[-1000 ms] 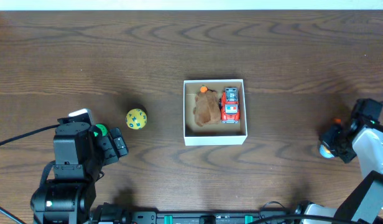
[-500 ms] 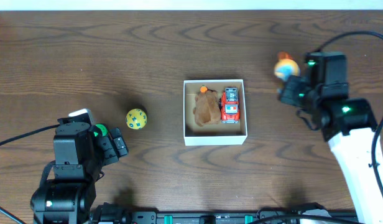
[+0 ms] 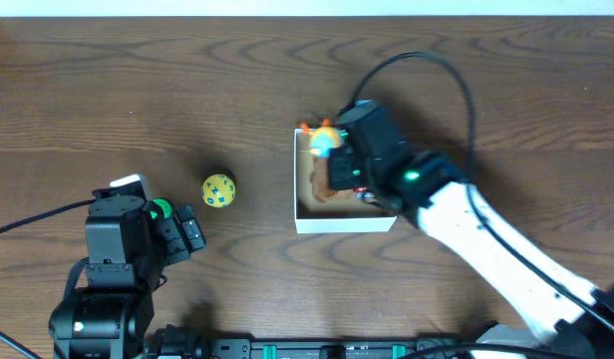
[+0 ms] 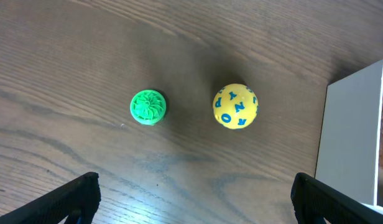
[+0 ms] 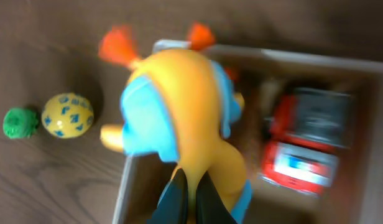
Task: Pack container
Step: 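Carry the duck into the box front corner and release it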
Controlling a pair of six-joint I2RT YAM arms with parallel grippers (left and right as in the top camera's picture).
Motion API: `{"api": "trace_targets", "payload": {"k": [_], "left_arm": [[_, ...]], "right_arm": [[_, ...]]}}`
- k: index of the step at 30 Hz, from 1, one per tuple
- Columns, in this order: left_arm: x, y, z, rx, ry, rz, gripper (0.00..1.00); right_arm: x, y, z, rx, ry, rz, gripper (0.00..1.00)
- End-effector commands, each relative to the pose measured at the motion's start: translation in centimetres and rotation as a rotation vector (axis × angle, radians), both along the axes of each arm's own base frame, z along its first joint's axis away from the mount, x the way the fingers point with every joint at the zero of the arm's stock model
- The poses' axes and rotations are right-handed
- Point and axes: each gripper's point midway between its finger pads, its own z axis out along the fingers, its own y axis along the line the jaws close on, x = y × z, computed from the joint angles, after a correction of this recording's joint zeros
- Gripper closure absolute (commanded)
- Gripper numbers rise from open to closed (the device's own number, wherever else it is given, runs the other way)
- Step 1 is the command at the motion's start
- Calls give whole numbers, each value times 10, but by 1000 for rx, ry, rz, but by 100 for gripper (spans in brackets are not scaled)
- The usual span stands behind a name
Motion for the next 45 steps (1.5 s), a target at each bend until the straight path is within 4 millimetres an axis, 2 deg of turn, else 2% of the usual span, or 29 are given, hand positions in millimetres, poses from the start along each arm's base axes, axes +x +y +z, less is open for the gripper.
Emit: {"api": "trace_targets", "payload": {"k": [1,4,8,12,18,21,26,28,37,39,40,45], "left_arm": [[1,1,7,-6,-17,12,2],[1,1,7,-6,-17,12,2],[1,1,7,-6,-17,12,2],[1,1,7,-6,-17,12,2],[1,1,7,-6,-17,12,2],[1,1,7,-6,-16,12,2],[1,1,7,-6,-16,12,2],[1,1,7,-6,-16,12,2],[-2,1,4,-5,-2,12,2],[-2,1,4,-5,-1,12,2],[-2,1,4,-5,-2,12,2],[-2,1,5,-5,-2,13,2]], "right_arm": [[-5,25,-11,9,3,35,99],[-5,34,-25,15,32,11,99],[-5,34,-46,5,92,-43,99],[-4,33,-59,-18,111,-50,99],[4,23,-60,-46,85,-126,99],[1,15,-64,-41,121,-218,99],[-4,14,-67,-54,140,-223,97],[-6,12,-68,-64,148,-222,92],[-11,8,-72,-86,167,-221,77],[-13,9,-72,-86,173,-217,66],[-13,9,-72,-85,173,-216,63],[-10,12,-70,-93,145,-170,56]]}}
